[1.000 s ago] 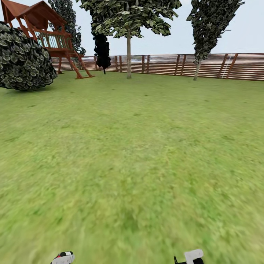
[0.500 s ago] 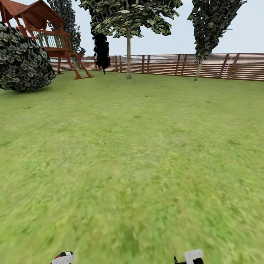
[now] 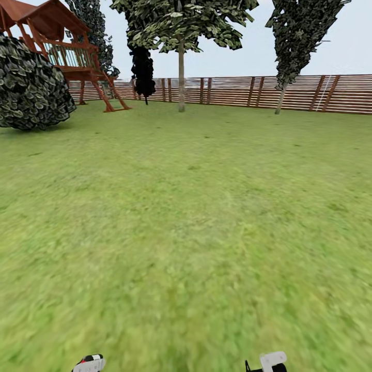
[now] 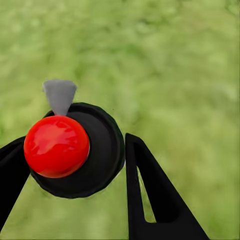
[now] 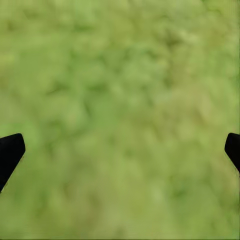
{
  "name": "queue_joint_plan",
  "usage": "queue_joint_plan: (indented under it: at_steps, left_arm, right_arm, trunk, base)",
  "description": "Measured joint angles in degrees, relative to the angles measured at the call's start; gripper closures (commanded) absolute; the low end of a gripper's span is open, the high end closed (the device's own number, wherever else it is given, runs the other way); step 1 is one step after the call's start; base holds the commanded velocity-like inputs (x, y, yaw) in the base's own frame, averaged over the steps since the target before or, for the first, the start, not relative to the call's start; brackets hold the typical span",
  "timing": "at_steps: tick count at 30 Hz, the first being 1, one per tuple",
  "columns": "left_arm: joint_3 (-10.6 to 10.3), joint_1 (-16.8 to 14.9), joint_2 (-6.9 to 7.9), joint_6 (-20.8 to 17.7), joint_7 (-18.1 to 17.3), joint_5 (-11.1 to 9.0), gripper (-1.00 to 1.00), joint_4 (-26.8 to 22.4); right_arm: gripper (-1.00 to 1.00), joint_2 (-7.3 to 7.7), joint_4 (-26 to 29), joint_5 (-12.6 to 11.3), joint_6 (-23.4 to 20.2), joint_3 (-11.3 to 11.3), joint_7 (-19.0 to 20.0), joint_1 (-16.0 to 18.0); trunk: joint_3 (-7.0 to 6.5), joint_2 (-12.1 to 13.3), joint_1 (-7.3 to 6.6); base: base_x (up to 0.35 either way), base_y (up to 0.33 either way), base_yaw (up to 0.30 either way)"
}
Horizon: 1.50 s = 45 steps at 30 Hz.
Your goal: In the garden, pick up the pesticide atomizer on the floor and spray pesticide onto both trees until each tree trunk is fully covered.
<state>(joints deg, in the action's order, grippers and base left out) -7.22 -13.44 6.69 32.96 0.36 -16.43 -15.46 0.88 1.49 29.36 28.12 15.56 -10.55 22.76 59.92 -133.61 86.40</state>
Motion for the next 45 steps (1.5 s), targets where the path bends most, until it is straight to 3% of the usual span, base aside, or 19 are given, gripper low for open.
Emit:
queue_joint_plan:
  at_steps: [45]
  left_arm:
    - [0.0,0.0,-0.01,0.0,0.1,0.0,1.00,0.0]
  right_arm:
    - [-1.00,0.00,0.0,0.0,0.0,0.0,0.0,0.0]
  trunk:
    - [0.00,0.0,0.00]
  base:
    - [0.338,0.000,0.000]
